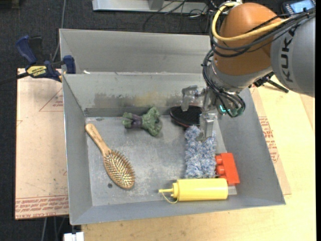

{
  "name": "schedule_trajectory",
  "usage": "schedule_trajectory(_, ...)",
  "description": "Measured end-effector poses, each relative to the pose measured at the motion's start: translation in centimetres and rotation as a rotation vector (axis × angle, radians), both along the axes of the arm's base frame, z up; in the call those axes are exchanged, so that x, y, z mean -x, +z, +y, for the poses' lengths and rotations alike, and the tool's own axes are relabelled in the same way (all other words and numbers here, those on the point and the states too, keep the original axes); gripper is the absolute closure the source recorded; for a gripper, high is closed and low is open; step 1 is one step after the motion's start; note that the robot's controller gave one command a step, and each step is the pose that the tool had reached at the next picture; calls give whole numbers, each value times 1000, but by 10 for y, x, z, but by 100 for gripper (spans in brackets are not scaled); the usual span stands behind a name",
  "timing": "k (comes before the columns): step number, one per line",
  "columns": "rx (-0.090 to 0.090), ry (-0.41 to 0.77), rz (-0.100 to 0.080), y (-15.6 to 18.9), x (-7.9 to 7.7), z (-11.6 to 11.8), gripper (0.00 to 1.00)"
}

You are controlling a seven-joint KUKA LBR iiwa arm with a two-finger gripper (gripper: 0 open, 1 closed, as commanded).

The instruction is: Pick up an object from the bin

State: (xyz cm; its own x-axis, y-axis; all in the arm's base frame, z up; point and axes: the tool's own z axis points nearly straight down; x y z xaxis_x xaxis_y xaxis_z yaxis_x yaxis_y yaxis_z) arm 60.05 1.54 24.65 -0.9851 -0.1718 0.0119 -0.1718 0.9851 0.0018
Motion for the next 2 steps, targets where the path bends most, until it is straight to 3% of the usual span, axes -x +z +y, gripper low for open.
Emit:
schedule_trajectory(1, 2, -156, 8, -53, 30, 19, 0)
schedule_trajectory(2, 3, -85, 13, -43, 81, -35, 0)
